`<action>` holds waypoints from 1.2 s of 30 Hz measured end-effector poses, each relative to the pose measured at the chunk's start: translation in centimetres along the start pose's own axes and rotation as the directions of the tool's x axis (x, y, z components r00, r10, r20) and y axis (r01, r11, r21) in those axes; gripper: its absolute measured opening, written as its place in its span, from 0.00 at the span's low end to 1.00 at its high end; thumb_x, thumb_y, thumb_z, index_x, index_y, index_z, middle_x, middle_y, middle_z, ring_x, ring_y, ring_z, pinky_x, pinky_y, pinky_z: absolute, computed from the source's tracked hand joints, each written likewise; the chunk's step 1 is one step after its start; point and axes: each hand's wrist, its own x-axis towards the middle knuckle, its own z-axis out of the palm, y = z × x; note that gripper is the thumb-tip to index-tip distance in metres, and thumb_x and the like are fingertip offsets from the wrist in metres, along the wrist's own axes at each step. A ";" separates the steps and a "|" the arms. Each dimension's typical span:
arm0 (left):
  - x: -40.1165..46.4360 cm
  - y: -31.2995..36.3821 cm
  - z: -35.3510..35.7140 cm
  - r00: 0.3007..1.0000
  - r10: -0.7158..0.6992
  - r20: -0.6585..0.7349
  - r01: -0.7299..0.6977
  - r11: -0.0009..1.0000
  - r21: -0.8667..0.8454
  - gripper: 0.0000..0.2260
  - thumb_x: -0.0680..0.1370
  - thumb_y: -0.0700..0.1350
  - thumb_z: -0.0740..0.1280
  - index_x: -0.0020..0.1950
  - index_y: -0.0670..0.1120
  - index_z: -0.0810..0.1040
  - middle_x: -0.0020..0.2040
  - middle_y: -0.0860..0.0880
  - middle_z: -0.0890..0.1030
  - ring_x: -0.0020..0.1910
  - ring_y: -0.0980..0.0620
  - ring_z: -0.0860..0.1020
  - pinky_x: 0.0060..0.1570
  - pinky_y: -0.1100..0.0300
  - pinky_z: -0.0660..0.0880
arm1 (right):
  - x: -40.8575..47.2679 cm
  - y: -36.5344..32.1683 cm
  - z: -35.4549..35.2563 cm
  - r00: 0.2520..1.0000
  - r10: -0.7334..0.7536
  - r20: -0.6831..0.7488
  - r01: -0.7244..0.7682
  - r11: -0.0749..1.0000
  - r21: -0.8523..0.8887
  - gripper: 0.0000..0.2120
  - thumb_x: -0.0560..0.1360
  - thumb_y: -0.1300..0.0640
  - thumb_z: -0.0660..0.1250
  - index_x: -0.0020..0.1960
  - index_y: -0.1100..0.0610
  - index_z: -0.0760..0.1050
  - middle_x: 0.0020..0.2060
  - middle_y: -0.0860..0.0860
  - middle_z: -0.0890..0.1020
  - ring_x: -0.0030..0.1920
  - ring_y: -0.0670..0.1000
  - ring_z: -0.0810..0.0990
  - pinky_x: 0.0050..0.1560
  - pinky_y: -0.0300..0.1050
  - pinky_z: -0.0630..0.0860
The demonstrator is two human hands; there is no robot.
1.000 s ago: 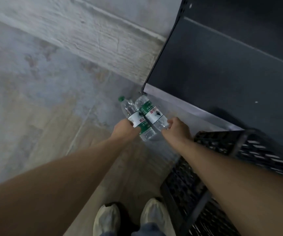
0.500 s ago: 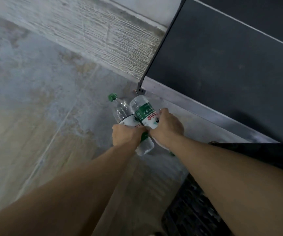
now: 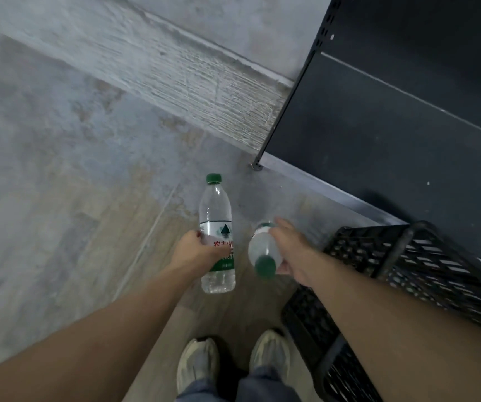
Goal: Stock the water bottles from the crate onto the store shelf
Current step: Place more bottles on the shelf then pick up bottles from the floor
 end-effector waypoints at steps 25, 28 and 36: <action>-12.0 4.5 -5.9 0.943 0.027 0.333 -0.048 0.997 0.055 0.20 0.69 0.40 0.77 0.58 0.46 0.77 0.50 0.45 0.85 0.51 0.44 0.83 0.59 0.43 0.77 | -14.9 0.9 -1.6 0.960 -0.137 0.245 0.161 0.984 -0.079 0.32 0.64 0.45 0.80 0.64 0.49 0.74 0.54 0.45 0.81 0.49 0.44 0.80 0.41 0.39 0.72; -13.2 4.2 -5.5 0.926 0.020 0.376 -0.015 1.000 -0.015 0.19 0.70 0.40 0.77 0.59 0.42 0.77 0.49 0.43 0.86 0.49 0.42 0.85 0.54 0.45 0.80 | -16.4 0.9 -0.4 0.979 -0.153 0.134 0.151 0.988 0.024 0.33 0.59 0.40 0.80 0.58 0.51 0.74 0.48 0.49 0.85 0.41 0.47 0.85 0.32 0.39 0.78; -17.1 5.2 -5.3 0.911 0.027 0.412 0.001 0.998 -0.067 0.19 0.73 0.34 0.70 0.63 0.40 0.74 0.55 0.36 0.83 0.53 0.36 0.82 0.58 0.39 0.77 | -20.7 1.2 -1.3 0.971 -0.236 -0.039 0.237 0.971 0.037 0.33 0.60 0.40 0.79 0.59 0.53 0.74 0.51 0.50 0.82 0.49 0.52 0.83 0.54 0.53 0.80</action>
